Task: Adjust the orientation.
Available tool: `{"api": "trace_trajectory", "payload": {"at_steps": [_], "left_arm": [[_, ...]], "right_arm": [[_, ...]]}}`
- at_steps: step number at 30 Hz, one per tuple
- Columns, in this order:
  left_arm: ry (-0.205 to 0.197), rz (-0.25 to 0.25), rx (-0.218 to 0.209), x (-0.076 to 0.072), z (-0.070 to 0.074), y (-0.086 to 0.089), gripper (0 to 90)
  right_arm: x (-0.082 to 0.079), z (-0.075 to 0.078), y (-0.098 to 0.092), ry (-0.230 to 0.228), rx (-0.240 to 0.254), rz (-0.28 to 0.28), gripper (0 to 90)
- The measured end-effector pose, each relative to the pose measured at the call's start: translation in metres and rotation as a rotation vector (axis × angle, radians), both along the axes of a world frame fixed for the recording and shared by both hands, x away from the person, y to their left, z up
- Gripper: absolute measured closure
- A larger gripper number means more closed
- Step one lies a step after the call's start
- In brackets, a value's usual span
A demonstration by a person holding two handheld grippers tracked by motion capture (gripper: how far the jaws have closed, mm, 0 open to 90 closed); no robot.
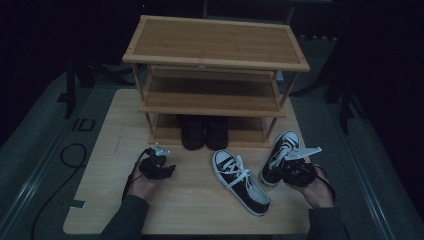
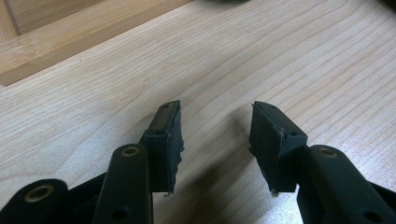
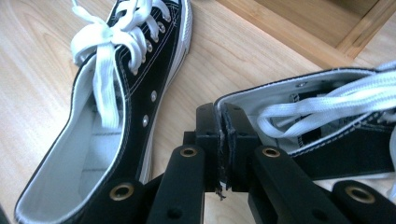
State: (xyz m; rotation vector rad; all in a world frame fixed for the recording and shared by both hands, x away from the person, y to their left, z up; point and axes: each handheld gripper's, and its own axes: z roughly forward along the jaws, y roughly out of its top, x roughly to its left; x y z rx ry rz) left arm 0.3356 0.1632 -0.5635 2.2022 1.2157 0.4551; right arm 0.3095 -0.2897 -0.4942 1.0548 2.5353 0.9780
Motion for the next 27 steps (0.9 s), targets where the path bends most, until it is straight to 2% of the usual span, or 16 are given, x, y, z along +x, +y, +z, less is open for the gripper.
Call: {"api": "trace_trajectory", "payload": {"at_steps": [5,9,12,16,20,24,27], "left_arm": [[-0.001,0.001,-0.002,0.0,0.0,0.0,53.8],[-0.001,0.002,-0.002,0.0,0.0,0.0,53.8],[-0.002,0.002,-0.002,0.0,0.0,0.0,53.7],[-0.003,0.003,-0.004,0.0,0.0,0.0,53.6],[-0.002,0.002,-0.002,0.0,0.0,0.0,53.6],[-0.003,0.004,-0.004,0.0,0.0,0.0,53.4],[-0.003,0.004,-0.004,0.0,0.0,0.0,53.4]], "right_arm": [[-0.002,0.001,-0.008,0.003,0.038,0.003,82.4],[-0.001,0.009,-0.015,-0.037,0.064,-0.06,73.4],[0.004,0.012,-0.021,-0.06,0.034,-0.153,68.4],[0.014,0.007,-0.026,-0.057,-0.013,-0.251,66.2],[0.023,-0.001,-0.027,-0.038,-0.057,-0.31,63.8],[0.029,-0.007,-0.026,-0.024,-0.077,-0.349,59.9],[0.034,-0.009,-0.025,-0.016,-0.062,-0.359,55.9]]}}
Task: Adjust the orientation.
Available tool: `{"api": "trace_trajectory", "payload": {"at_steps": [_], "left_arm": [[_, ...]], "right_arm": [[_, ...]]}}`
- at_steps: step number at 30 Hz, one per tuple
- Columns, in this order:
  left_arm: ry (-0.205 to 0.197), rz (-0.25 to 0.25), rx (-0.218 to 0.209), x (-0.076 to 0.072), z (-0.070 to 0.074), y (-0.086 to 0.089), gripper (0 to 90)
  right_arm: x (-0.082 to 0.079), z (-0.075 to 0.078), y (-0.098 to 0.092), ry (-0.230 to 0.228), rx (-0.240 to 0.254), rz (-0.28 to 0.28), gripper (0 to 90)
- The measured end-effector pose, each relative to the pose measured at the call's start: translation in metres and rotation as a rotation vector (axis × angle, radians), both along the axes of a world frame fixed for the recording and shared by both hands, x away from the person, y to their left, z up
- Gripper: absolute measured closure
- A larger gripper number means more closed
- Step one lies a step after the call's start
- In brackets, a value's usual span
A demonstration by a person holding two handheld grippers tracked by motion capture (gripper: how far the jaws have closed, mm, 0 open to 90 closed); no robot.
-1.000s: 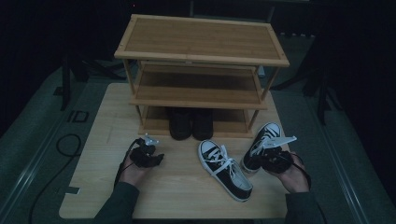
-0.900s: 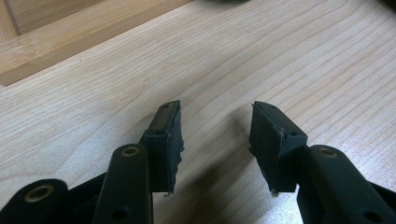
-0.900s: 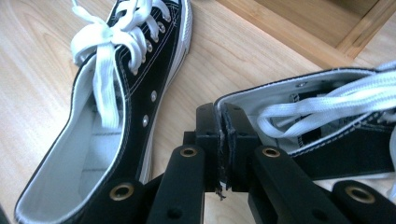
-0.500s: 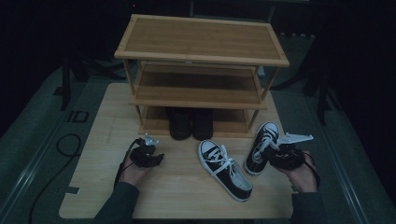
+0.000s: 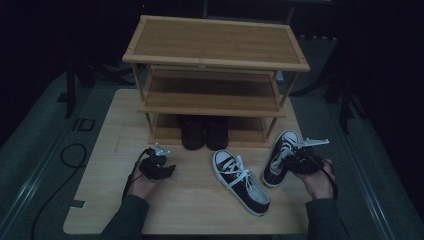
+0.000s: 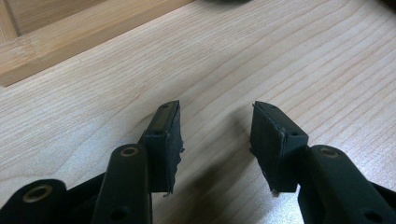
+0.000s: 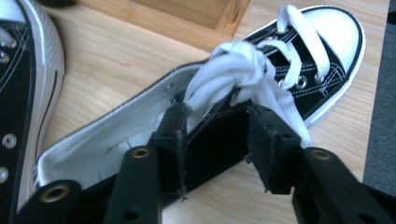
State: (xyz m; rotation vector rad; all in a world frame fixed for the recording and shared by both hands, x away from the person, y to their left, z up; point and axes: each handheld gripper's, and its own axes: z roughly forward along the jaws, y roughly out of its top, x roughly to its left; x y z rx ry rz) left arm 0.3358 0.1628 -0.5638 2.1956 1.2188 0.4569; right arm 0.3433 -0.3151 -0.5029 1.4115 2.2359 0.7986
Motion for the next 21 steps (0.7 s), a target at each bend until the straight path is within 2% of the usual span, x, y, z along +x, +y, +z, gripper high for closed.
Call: {"api": "trace_trajectory", "payload": {"at_steps": [4,10,12,14,15,16,19,21], "left_arm": [[0.001,-0.001,0.001,0.0,0.0,0.0,53.4],[0.0,-0.002,0.0,0.0,0.0,0.0,53.3],[0.0,-0.001,0.001,0.0,0.0,0.0,53.3],[0.0,-0.001,0.0,0.0,0.0,0.0,53.3],[0.0,-0.002,0.0,0.0,0.0,0.0,53.3],[0.0,-0.002,0.0,0.0,0.0,0.0,53.3],[0.0,-0.002,0.0,0.0,0.0,0.0,53.3],[-0.001,-0.002,-0.002,0.0,0.0,0.0,53.2]], "right_arm": [[0.006,0.001,0.004,0.0,0.016,-0.02,52.9],[0.019,-0.008,0.009,0.033,-0.041,-0.085,53.3],[0.025,-0.013,0.009,0.052,-0.042,-0.117,54.1],[0.028,-0.015,0.011,0.056,-0.038,-0.137,57.4],[0.029,-0.015,0.011,0.057,-0.041,-0.146,62.8],[0.029,-0.015,0.011,0.057,-0.041,-0.146,62.8],[0.028,-0.014,0.009,0.069,-0.051,-0.151,72.4],[0.026,-0.013,0.007,0.079,-0.078,-0.152,78.3]]}}
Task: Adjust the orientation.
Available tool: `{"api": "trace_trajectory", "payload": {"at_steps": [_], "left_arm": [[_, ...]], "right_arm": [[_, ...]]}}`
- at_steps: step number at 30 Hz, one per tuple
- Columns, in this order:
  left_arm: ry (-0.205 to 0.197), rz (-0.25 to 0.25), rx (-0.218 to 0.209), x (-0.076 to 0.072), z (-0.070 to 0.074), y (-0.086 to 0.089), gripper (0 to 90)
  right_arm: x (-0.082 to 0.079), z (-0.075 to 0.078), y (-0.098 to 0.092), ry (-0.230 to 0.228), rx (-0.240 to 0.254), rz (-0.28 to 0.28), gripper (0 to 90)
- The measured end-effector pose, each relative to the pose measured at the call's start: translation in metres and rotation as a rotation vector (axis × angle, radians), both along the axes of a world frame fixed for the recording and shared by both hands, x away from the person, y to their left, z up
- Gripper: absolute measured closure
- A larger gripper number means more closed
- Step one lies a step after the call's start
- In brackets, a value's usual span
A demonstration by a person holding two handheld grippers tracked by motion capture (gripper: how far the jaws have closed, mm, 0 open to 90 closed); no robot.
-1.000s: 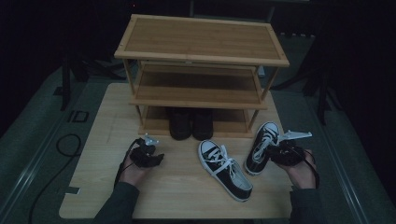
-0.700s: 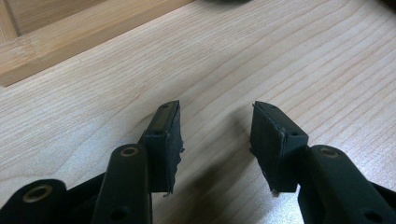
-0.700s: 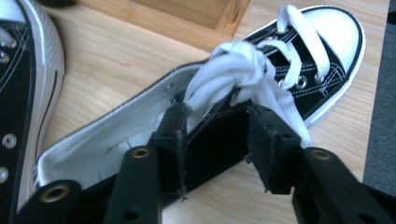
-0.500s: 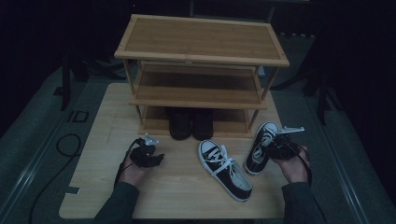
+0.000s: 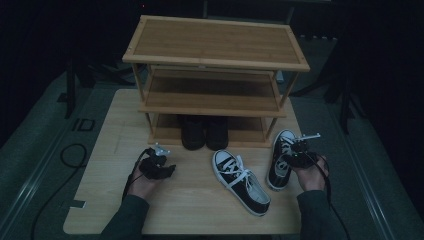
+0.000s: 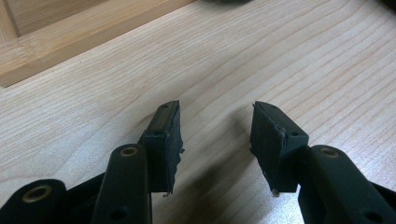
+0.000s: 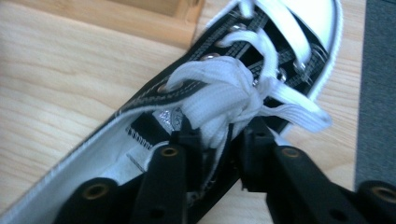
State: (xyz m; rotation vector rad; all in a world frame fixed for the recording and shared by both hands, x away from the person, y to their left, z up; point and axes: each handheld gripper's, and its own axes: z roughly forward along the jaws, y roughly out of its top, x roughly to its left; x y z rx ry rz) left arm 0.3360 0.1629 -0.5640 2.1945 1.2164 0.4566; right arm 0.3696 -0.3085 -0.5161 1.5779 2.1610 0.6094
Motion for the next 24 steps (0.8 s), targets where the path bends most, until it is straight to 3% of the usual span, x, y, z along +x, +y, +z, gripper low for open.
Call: {"api": "trace_trajectory", "payload": {"at_steps": [9,16,24], "left_arm": [[-0.001,0.0,-0.001,0.0,0.0,0.0,53.1],[-0.002,0.0,-0.001,0.0,0.0,0.0,53.0],[-0.001,0.002,-0.002,0.0,0.0,-0.001,52.8]], "right_arm": [[-0.011,0.007,-0.005,-0.005,-0.061,0.021,81.9],[-0.023,0.011,-0.013,-0.03,-0.025,0.055,82.2],[-0.033,0.026,-0.022,-0.068,0.018,0.114,82.4]]}}
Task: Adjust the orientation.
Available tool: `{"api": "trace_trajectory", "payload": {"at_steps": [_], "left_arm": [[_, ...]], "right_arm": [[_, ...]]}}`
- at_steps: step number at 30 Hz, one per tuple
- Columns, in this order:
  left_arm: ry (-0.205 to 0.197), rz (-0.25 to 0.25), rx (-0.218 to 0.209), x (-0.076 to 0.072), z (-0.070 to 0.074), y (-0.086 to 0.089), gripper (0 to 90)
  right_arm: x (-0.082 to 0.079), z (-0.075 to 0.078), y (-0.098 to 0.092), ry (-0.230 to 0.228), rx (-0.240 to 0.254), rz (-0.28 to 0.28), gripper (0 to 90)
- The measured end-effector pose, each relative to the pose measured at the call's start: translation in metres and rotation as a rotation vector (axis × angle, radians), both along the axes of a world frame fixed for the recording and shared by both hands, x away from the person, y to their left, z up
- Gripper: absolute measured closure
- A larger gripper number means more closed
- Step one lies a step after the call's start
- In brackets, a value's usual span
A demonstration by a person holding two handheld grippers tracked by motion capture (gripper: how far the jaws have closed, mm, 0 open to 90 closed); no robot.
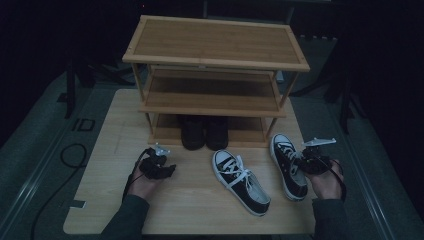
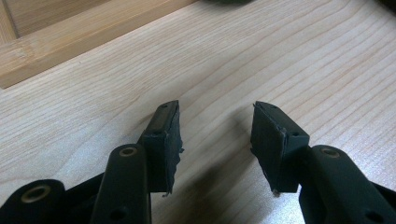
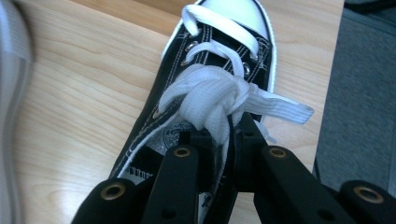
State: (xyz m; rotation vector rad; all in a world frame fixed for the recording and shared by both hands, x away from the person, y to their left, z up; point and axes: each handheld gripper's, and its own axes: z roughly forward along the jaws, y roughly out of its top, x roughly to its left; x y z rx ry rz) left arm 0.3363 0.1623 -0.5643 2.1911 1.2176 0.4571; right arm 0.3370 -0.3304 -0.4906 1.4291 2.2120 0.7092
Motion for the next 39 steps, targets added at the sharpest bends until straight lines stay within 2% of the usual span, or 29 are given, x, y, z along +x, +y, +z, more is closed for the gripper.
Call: {"api": "trace_trajectory", "payload": {"at_steps": [5,8,10,11,14,23,33,39], "left_arm": [[0.0,0.0,0.0,0.0,0.0,0.0,52.7],[0.0,0.0,0.0,0.0,0.0,0.0,52.7],[0.0,0.0,0.0,0.0,0.0,0.0,52.7],[0.0,-0.001,0.0,0.0,0.0,0.0,52.7],[0.0,-0.001,0.0,0.0,0.0,0.0,52.7],[0.0,-0.001,0.0,0.0,0.0,0.0,52.7],[0.0,-0.001,0.0,0.0,0.0,0.0,52.6],[0.001,-0.004,0.002,0.0,0.0,0.0,52.4]], "right_arm": [[-0.002,0.006,0.005,-0.009,0.028,0.09,82.3],[-0.001,0.004,0.012,-0.026,0.034,0.151,82.3],[0.0,0.003,0.015,-0.033,0.037,0.169,82.2],[0.002,0.002,0.022,-0.045,0.041,0.204,82.2],[0.004,0.001,0.028,-0.047,0.04,0.227,82.2],[0.014,-0.007,0.057,-0.07,-0.004,0.356,82.2],[0.017,-0.012,0.071,-0.084,-0.014,0.418,82.2],[0.016,-0.018,0.072,-0.077,-0.018,0.443,82.1]]}}
